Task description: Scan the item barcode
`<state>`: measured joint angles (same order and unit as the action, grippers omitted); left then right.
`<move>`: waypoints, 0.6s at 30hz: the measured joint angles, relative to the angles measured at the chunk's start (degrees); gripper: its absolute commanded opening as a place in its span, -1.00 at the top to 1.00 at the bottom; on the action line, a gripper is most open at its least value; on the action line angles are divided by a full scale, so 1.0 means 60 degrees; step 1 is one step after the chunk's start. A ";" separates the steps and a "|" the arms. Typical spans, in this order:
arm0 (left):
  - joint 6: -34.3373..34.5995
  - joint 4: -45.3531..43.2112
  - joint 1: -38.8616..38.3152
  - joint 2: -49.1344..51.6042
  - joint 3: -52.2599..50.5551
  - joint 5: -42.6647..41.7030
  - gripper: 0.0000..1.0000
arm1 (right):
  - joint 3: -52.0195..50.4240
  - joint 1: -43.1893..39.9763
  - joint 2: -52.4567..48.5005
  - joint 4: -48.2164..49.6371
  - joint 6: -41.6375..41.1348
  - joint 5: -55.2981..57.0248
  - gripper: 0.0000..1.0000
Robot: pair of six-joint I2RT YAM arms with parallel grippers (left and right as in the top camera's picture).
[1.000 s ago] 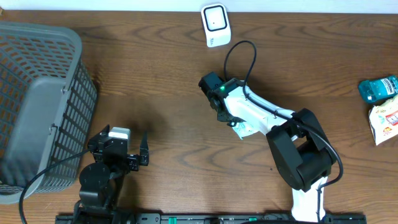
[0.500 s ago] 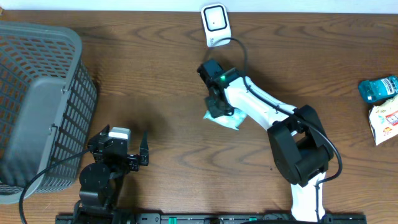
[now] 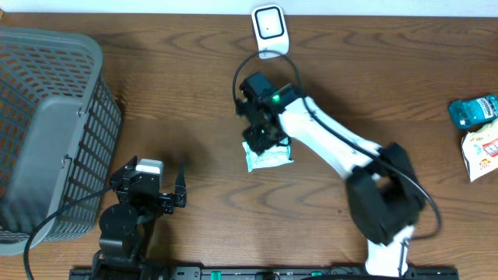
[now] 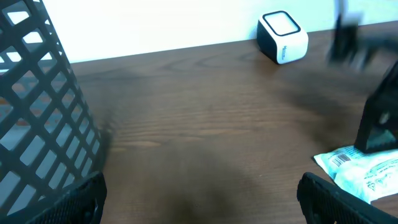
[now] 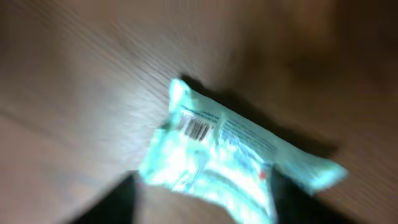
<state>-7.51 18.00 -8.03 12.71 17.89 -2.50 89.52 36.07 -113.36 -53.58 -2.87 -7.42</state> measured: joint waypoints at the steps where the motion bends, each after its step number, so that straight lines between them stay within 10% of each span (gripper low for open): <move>1: 0.0000 0.0000 0.0000 0.0000 0.0000 0.0000 -0.96 | 0.0076 -0.0047 0.0430 -0.0062 -0.0397 0.0004 -0.83; 10: 0.0000 -0.0004 0.0000 0.0000 0.0000 0.0000 -0.96 | -0.0259 -0.1271 0.1657 -0.0688 -0.4284 -0.0036 -0.78; 18: 0.0000 0.0000 0.0000 0.0000 0.0000 0.0000 -0.96 | -0.2583 -0.1395 0.1348 0.1268 -0.5042 -0.0426 -0.73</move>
<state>-7.51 18.00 -8.03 12.71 17.89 -2.50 74.02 27.70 -105.27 -45.98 -33.12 -9.98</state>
